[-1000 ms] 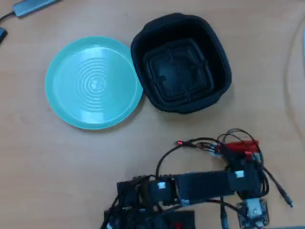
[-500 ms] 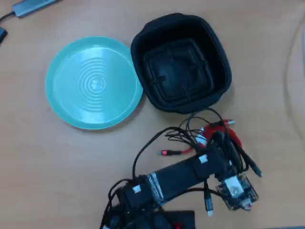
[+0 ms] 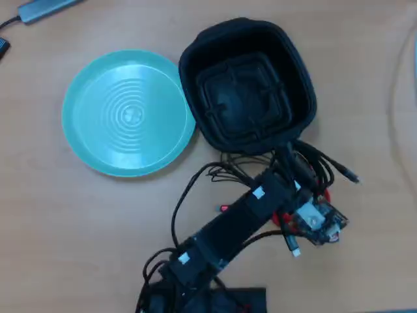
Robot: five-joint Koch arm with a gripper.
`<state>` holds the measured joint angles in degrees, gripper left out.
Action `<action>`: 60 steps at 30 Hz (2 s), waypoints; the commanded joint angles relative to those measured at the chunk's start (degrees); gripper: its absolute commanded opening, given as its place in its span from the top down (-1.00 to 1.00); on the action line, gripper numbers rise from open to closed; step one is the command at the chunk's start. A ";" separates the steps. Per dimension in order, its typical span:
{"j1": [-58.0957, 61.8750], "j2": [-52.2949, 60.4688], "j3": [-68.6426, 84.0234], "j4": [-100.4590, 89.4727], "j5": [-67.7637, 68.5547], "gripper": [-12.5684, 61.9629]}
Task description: Put a black charging cable in a black bowl and put a red charging cable in a green bowl
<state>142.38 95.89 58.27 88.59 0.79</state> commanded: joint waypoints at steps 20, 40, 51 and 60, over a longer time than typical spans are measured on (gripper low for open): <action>-28.65 3.52 -7.82 -24.17 3.43 0.83; -42.28 -26.63 -7.12 -25.49 3.69 0.82; -42.28 -34.45 -6.94 -23.55 3.43 0.82; -42.36 -34.45 -6.59 -23.47 3.78 0.81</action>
<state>100.63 60.56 58.18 66.62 4.22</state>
